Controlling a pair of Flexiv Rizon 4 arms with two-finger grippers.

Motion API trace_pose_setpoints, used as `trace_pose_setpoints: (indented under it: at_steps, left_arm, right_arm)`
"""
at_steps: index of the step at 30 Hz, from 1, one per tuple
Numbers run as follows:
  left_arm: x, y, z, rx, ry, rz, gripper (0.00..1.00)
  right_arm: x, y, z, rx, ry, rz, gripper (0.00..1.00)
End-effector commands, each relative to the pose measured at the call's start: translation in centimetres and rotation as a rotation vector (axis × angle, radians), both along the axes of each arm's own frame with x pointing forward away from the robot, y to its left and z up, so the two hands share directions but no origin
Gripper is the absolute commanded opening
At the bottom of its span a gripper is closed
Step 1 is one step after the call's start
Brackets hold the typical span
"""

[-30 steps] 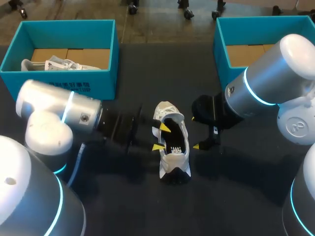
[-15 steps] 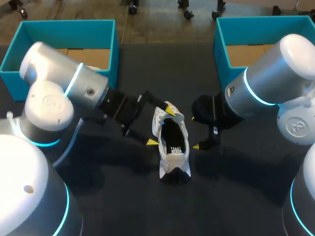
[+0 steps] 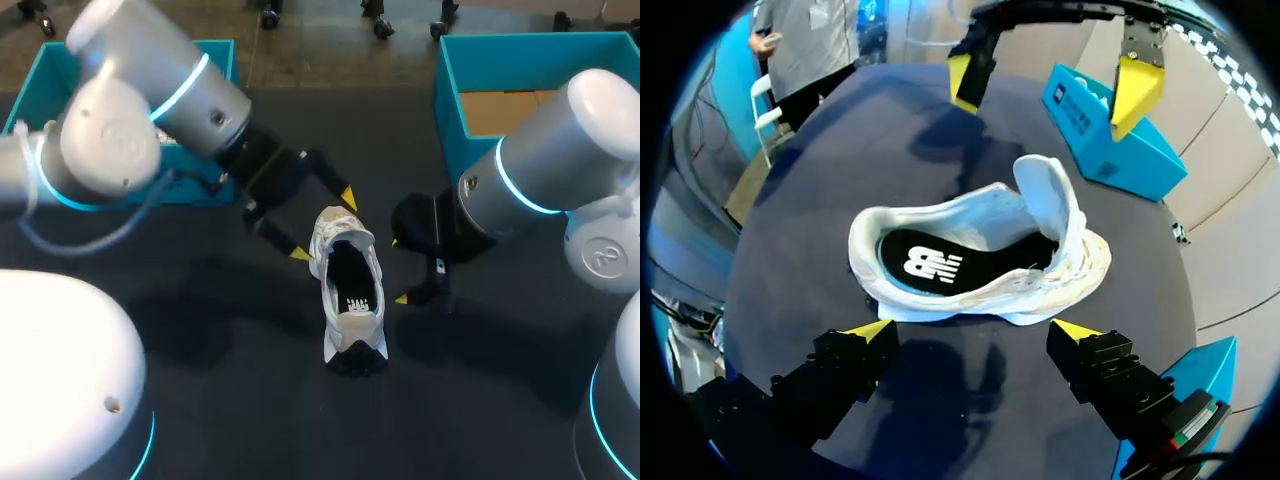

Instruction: Take the shoe out of the shoebox, open the shoe tongue, remove and reinsert the insole, then place the shoe into the shoebox

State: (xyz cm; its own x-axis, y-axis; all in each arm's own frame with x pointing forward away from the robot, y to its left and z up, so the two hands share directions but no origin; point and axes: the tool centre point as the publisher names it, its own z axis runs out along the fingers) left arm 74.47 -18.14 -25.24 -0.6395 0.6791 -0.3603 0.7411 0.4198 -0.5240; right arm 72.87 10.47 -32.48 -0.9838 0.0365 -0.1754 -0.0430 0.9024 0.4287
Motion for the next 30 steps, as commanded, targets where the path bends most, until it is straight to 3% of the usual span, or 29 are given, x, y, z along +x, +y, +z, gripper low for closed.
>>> trace_pose_setpoints:
  at_steps: [1, 10, 22, 30]
  left_arm:
    - [0.0, 0.0, 0.8, 0.252, 0.116, -0.157, 1.0]
    - [0.0, 0.0, 0.8, 0.252, 0.116, -0.157, 1.0]
    - [0.0, 0.0, 0.8, 0.252, 0.116, -0.157, 1.0]
    - [0.4, 0.2, 1.4, 0.321, 0.068, -0.187, 1.0]
  right_arm:
    - [0.5, -1.1, 0.8, -0.023, 0.04, 0.017, 1.0]
    - [0.4, -4.5, 2.8, 0.017, 0.105, -0.125, 1.0]
    - [0.0, -7.9, 8.2, -0.042, 0.118, -0.074, 1.0]
    - [-0.2, -10.0, 11.6, -0.062, 0.142, -0.022, 1.0]
